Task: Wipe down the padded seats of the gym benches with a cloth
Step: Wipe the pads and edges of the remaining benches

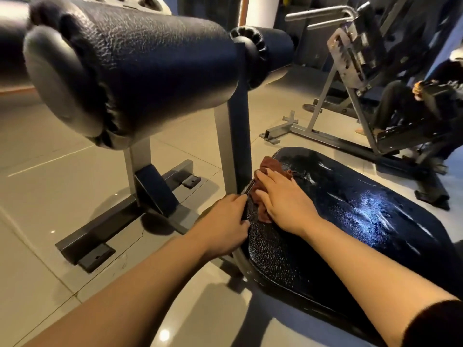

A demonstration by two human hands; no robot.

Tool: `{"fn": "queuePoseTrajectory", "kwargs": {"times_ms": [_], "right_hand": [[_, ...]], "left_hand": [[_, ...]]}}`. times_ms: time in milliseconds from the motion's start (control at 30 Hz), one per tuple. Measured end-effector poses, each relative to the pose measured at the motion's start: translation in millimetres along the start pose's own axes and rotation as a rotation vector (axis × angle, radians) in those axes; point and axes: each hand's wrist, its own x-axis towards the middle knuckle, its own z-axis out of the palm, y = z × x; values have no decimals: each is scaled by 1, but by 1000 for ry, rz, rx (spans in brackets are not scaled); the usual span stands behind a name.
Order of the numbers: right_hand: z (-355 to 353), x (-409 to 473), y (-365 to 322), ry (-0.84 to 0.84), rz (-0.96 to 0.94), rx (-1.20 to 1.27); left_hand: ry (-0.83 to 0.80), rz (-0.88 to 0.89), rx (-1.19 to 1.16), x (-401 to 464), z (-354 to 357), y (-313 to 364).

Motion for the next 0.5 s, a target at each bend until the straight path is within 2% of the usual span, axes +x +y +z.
{"fn": "queuePoseTrajectory", "kwargs": {"times_ms": [200, 500], "right_hand": [[-1, 36, 0, 9, 155, -5], [5, -9, -27, 40, 40, -21]], "left_hand": [[-11, 4, 21, -8, -1, -3], [80, 26, 91, -15, 3, 0]]}}
